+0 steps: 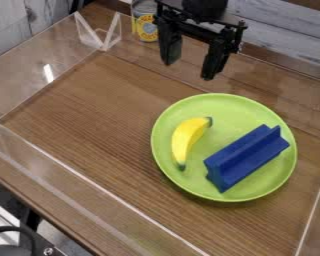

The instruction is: Remove the banana from inside the green plate and put it on the table

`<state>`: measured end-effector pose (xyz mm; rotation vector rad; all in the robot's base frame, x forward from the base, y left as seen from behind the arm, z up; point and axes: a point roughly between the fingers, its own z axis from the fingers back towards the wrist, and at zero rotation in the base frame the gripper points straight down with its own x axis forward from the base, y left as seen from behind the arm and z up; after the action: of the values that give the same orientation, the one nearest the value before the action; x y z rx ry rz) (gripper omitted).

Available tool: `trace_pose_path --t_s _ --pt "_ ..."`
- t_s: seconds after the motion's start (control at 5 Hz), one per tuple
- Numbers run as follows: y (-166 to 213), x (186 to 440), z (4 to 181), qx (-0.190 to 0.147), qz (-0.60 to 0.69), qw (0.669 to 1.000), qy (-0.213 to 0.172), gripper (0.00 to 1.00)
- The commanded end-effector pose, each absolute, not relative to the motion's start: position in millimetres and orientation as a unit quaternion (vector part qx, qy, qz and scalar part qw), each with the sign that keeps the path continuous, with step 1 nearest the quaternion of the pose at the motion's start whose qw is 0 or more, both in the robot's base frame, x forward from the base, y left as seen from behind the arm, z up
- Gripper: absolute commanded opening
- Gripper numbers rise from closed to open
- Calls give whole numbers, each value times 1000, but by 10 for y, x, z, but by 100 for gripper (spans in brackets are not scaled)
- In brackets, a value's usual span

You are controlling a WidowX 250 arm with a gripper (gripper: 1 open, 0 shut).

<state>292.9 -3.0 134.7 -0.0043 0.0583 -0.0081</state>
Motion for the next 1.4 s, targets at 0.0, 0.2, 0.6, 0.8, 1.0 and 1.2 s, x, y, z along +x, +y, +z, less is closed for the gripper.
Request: trace_pose_path --t_s 0.0,0.2,0.6,0.8,1.0,1.2 --pt "-68 2855 1264 -8 5 1000 23 100" --pt "-111 2763 1131 -15 18 1000 9 100" --pt "-157 2693 900 -27 46 999 -10 100" --pt "-167 2701 837 -31 51 998 -14 100" --pt "-169 2713 778 -32 54 998 -16 100" --pt "-171 2733 723 -34 57 998 -20 100"
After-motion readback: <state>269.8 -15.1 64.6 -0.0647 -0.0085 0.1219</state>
